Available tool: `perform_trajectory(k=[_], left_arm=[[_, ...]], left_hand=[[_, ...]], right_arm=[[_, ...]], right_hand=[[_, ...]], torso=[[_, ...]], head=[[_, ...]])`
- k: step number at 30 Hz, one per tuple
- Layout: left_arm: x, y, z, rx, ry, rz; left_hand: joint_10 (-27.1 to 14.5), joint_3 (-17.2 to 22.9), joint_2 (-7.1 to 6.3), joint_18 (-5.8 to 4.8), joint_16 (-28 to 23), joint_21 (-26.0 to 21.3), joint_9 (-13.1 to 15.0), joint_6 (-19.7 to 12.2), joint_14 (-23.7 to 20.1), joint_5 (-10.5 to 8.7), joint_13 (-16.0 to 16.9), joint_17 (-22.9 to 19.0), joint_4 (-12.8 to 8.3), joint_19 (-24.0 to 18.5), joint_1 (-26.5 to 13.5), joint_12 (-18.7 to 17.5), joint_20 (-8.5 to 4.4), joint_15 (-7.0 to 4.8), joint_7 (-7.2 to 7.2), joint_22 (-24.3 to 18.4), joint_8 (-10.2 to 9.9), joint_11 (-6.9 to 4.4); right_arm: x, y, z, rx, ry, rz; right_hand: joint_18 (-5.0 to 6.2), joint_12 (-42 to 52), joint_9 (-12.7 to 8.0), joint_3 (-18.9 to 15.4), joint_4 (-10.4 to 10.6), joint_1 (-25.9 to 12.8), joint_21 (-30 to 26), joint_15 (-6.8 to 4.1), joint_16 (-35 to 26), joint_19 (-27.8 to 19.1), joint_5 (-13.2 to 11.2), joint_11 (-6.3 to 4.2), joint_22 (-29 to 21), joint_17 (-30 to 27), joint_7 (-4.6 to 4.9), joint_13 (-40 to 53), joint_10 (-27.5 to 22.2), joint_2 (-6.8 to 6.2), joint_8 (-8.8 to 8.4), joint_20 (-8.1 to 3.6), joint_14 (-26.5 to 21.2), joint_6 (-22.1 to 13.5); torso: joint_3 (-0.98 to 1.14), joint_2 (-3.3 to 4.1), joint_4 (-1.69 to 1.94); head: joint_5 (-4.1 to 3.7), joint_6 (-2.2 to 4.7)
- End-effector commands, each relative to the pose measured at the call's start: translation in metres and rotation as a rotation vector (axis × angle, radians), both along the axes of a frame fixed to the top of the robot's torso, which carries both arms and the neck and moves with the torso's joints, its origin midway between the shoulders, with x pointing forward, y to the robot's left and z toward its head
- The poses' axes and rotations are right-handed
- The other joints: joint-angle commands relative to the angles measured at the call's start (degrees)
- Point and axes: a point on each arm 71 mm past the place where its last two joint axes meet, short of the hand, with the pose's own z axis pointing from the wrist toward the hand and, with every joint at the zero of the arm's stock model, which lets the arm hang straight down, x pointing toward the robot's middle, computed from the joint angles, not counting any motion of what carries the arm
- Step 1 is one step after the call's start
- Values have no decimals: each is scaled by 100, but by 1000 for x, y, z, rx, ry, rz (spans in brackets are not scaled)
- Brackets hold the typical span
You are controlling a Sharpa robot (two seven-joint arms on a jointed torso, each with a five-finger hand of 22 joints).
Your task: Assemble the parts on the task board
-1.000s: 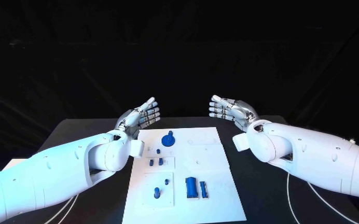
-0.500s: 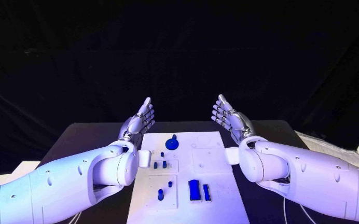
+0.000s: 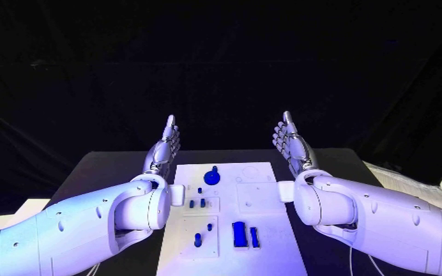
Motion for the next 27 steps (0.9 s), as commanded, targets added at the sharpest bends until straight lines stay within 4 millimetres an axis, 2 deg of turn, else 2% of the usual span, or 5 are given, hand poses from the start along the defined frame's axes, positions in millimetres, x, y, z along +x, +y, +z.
perform_trajectory(k=[1, 10, 13, 16, 27], left_arm=[[0, -1, 3, 14, -34, 5], [0, -1, 3, 14, -34, 5], [0, -1, 3, 14, -34, 5], [0, -1, 3, 14, -34, 5], [0, -1, 3, 14, -34, 5]], left_hand=[[-313, -63, 1, -84, -38, -35, -9, -299, -281, -38, -6, -7, 0, -245, -413, -38, -22, -8, -5, -310, -39, -9], [-533, -63, 1, -84, -38, -35, -9, -504, -480, -38, -6, -7, 0, -410, -719, -38, -22, -8, -5, -310, -39, -9], [-587, -63, 1, -84, -38, -35, -9, -562, -522, -38, -6, -7, 0, -815, -789, -38, -22, -8, -5, -310, -39, -9], [-633, -63, 1, -84, -38, -35, -9, -997, -938, -38, -6, -7, 0, -815, -848, -38, -22, -8, -5, -310, -39, -9], [-1043, -63, 1, -84, -38, -35, -9, -997, -938, -38, -6, -7, 0, -815, -1375, -38, -22, -8, -5, -310, -39, -9]], right_arm=[[0, 0, 2, -3, -21, -10], [0, 0, 2, -3, -21, -10], [0, 0, 2, -3, -21, -10], [0, 0, 2, -3, -21, -10], [0, 0, 2, -3, -21, -10]], right_hand=[[-122, -38, -13, -68, 3, -416, -111, -6, -22, -276, -29, 2, -142, -25, -10, -15, -326, -2, -19, -19, -335, -289], [-122, -38, -13, -68, 3, -713, -111, -6, -22, -466, -29, 2, -142, -25, -10, -15, -561, -2, -19, -19, -578, -494], [-122, -38, -13, -68, 3, -1387, -111, -6, -22, -921, -29, 2, -142, -25, -10, -15, -1087, -2, -19, -19, -1118, -963], [-122, -38, -13, -68, 3, -1387, -111, -6, -22, -921, -29, 2, -142, -25, -10, -15, -1087, -2, -19, -19, -1118, -963], [-122, -38, -13, -68, 3, -1387, -111, -6, -22, -921, -29, 2, -142, -25, -10, -15, -1087, -2, -19, -19, -1118, -963]], torso=[[-1, 0, 0], [-1, 0, 0], [-1, 0, 0], [-1, 0, 0], [-1, 0, 0]], head=[[1, -1], [1, -1], [1, -1], [1, -1], [1, -1]])
